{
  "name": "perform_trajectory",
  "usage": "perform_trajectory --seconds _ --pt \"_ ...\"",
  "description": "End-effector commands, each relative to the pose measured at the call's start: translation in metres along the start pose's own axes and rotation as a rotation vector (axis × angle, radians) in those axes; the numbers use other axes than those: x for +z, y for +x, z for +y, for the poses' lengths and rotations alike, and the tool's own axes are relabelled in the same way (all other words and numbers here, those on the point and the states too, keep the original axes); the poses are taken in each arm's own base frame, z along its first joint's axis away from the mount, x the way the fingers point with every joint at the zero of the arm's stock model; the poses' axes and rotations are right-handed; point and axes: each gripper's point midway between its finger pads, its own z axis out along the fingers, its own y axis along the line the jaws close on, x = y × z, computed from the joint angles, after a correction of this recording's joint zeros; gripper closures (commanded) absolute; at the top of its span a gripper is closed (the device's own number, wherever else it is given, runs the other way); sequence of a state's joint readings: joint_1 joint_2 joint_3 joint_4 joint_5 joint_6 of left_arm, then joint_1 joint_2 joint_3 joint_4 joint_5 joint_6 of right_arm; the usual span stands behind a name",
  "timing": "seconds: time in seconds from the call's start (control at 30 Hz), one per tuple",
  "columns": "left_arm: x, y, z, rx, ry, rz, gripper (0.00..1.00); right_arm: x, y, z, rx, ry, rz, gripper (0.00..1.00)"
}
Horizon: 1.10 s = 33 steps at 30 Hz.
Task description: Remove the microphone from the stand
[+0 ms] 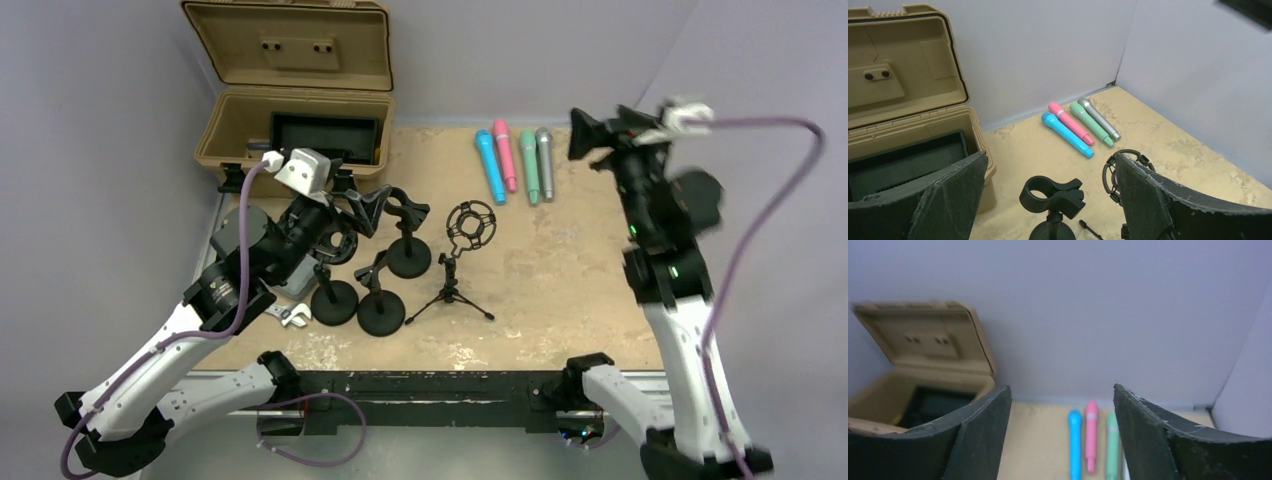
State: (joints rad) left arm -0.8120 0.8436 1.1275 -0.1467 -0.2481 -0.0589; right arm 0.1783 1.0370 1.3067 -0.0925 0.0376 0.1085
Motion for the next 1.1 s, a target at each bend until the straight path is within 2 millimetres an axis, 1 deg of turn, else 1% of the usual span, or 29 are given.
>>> perform_trajectory --seconds 0.0,0.1,0.2,0.23,0.27,0.37,0.43,0.5,0.57,0.63,0.77,0.9,1.0,1.07 --pt "-0.010 -0.021 0.002 -0.006 -0.006 -0.081 0.05 -0.069 -0.066 0.012 0.037 -0.064 -0.263 0.20" --pt "-0.015 -0.027 0.010 0.008 -0.038 -0.117 0.05 -0.125 -0.109 0.008 0.040 -0.048 -0.420 0.11" --pt "-0.024 -0.034 0.018 0.001 -0.074 -0.161 0.04 -0.177 -0.140 0.001 0.049 -0.017 -0.547 0.07" --pt "-0.029 -0.040 0.020 -0.010 -0.076 -0.198 0.03 -0.195 -0.148 -0.002 0.052 -0.003 -0.588 0.05" --pt "-0.034 -0.045 0.021 -0.018 -0.077 -0.224 0.02 -0.220 -0.159 -0.008 0.064 0.020 -0.646 0.04" --pt "-0.051 -0.048 0.031 -0.038 -0.106 -0.276 0.01 -0.272 -0.170 -0.019 0.098 0.060 -0.763 0.03" --pt "-0.065 -0.046 0.039 -0.048 -0.134 -0.287 0.00 -0.298 -0.173 -0.023 0.122 0.073 -0.817 0.02" --pt "-0.082 -0.049 0.045 -0.076 -0.141 -0.312 0.00 -0.315 -0.177 -0.025 0.133 0.076 -0.851 0.01" --pt "-0.100 -0.058 0.049 -0.109 -0.138 -0.356 0.00 -0.327 -0.182 -0.027 0.149 0.085 -0.866 0.01" --pt "-0.118 -0.071 0.052 -0.137 -0.129 -0.400 0.00 -0.334 -0.188 -0.031 0.185 0.098 -0.872 0.01" --pt "-0.145 -0.087 0.057 -0.146 -0.115 -0.412 0.00 -0.340 -0.189 -0.034 0.228 0.107 -0.874 0.01" --pt "-0.157 -0.096 0.059 -0.144 -0.112 -0.429 0.00 -0.333 -0.185 -0.035 0.257 0.107 -0.863 0.01" --pt "-0.159 -0.096 0.061 -0.143 -0.117 -0.429 0.00 -0.315 -0.181 -0.030 0.252 0.089 -0.820 0.01" --pt "-0.159 -0.093 0.061 -0.142 -0.118 -0.426 0.00 -0.307 -0.181 -0.021 0.231 0.047 -0.790 0.01"
